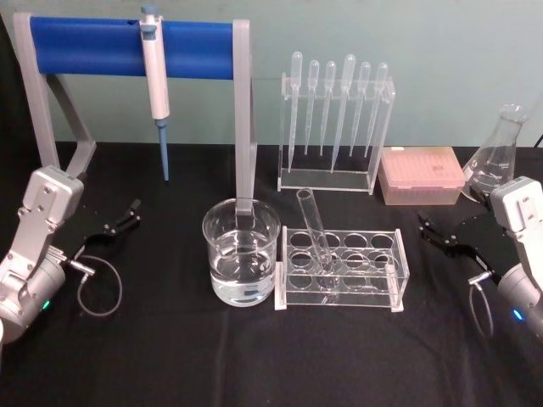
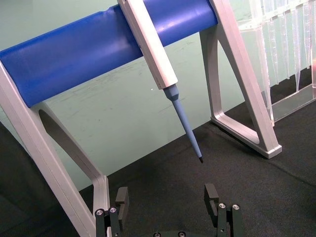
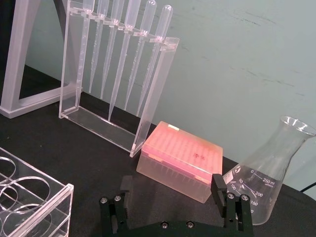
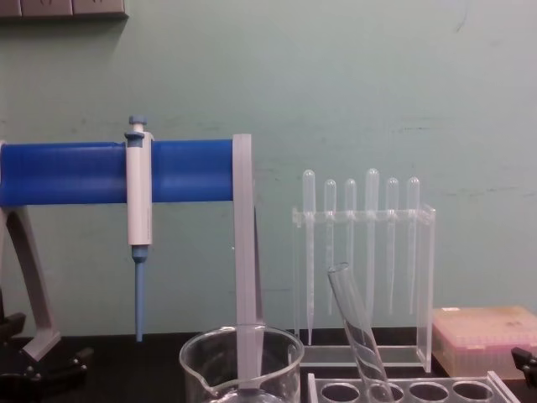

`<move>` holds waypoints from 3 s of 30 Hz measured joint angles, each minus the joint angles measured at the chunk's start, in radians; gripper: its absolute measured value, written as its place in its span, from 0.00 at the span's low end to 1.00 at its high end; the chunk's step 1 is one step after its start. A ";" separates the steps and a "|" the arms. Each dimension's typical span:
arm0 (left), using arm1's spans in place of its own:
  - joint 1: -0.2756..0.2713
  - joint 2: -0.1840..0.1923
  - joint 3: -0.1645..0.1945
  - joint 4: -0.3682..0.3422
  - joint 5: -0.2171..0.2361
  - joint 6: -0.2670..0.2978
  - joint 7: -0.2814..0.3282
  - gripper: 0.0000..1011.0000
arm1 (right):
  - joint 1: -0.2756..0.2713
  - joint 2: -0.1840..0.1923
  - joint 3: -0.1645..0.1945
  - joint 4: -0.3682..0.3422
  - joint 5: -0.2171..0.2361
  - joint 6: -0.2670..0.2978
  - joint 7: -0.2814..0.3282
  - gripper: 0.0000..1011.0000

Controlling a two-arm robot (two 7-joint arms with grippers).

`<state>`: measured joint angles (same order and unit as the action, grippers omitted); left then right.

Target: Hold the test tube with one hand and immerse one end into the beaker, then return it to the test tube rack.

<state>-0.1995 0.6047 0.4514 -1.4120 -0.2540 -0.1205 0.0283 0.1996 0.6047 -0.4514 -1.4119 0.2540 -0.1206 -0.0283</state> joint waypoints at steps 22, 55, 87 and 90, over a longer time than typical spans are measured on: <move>0.000 0.000 0.000 0.000 0.000 0.000 0.000 0.99 | 0.000 0.000 0.000 0.000 0.000 0.000 0.000 0.99; 0.000 0.000 0.000 0.000 0.000 0.000 0.000 0.99 | -0.047 0.050 -0.028 -0.350 0.099 0.169 0.325 0.99; 0.000 0.000 0.000 0.000 0.000 0.000 0.000 0.99 | 0.069 -0.085 -0.057 -0.235 -0.015 0.248 0.444 0.62; 0.000 0.000 0.000 0.000 0.000 0.000 0.000 0.99 | 0.069 -0.093 -0.053 -0.232 -0.021 0.248 0.449 0.50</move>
<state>-0.1995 0.6047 0.4514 -1.4120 -0.2539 -0.1205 0.0283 0.2685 0.5120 -0.5042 -1.6437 0.2335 0.1278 0.4208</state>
